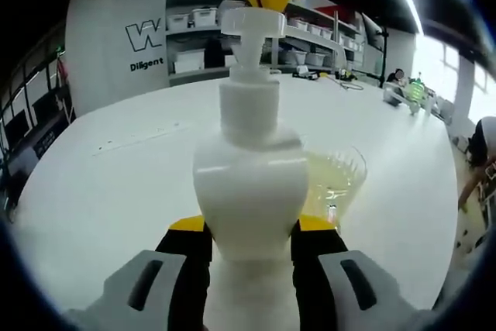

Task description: Hold the bottle steady, press the pump all the way down and release, and repeat the specified number of times to dispense into the cup

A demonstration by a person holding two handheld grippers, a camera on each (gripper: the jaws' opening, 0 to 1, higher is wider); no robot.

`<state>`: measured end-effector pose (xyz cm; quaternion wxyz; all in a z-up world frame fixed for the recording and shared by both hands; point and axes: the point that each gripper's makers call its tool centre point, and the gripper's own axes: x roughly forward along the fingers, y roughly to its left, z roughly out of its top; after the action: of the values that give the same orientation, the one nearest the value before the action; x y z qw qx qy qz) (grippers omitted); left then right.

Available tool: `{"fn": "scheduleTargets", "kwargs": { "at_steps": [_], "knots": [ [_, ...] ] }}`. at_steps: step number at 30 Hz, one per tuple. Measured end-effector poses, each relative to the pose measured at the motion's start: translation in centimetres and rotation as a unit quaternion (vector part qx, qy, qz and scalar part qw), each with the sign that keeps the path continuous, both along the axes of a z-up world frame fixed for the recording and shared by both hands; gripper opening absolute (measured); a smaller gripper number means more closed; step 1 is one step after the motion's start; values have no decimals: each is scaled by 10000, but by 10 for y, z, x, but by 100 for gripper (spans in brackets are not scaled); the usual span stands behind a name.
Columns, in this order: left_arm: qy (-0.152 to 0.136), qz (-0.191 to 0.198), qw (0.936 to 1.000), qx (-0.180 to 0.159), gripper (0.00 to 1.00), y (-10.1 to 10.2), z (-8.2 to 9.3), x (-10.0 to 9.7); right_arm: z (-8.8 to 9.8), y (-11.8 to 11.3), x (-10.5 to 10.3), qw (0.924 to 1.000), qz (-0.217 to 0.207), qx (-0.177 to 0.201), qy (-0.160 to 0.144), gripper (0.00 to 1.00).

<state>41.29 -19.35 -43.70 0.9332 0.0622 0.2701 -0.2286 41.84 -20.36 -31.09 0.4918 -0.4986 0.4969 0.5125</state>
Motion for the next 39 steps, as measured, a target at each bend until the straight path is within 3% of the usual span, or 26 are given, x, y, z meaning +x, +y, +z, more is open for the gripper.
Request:
{"fn": "scheduleTargets", "kwargs": {
  "at_steps": [26, 39],
  "knots": [
    [31, -13, 10000, 27, 38, 0, -2, -1, -1, -5, -2, 9998, 87, -164, -46, 0],
    [26, -40, 10000, 55, 38, -2, -3, -3, -2, -8, -7, 9998, 24, -180, 91, 0]
  ]
}}
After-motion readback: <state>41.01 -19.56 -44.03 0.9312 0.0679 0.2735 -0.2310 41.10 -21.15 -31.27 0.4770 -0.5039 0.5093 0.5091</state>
